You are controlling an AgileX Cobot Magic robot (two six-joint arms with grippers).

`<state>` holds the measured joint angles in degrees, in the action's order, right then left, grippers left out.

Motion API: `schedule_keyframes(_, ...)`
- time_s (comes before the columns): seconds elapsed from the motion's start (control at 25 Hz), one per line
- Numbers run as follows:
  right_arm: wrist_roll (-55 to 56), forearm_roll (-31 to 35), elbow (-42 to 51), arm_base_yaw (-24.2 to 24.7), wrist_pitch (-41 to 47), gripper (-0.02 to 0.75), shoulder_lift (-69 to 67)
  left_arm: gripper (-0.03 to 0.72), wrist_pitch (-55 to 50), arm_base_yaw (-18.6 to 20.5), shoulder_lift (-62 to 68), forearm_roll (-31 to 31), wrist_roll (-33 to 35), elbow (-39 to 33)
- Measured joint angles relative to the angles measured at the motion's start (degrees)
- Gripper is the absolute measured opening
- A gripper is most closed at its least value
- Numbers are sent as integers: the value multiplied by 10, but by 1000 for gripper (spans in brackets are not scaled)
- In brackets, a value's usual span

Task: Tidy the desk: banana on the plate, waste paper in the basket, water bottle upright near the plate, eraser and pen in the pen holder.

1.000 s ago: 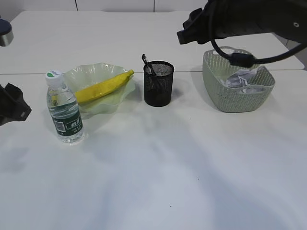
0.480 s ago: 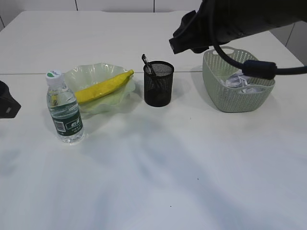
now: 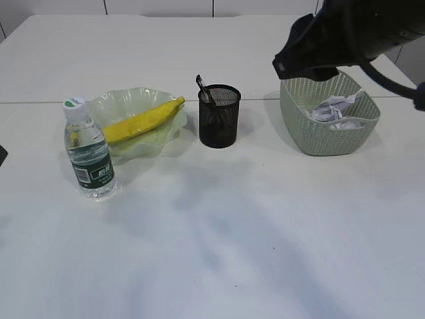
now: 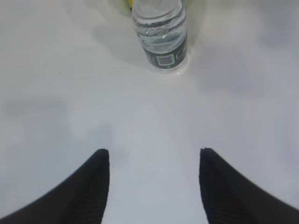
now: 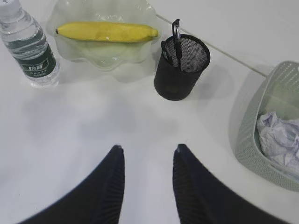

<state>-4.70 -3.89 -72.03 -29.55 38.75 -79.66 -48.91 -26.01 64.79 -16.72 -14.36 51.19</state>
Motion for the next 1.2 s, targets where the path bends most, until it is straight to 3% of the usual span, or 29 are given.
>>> schedule_keyframes(0.28,-4,1,0,0,92,305,31,435,-56,0,-57,6,0,0)
schedule_keyframes(0.88,-6,15,0,0,185,323,172,437,-141,0,-199,44,5,0)
schedule_keyframes(1.2,-17,20,0,0,260,324,246,496,-187,0,-287,51,18,0)
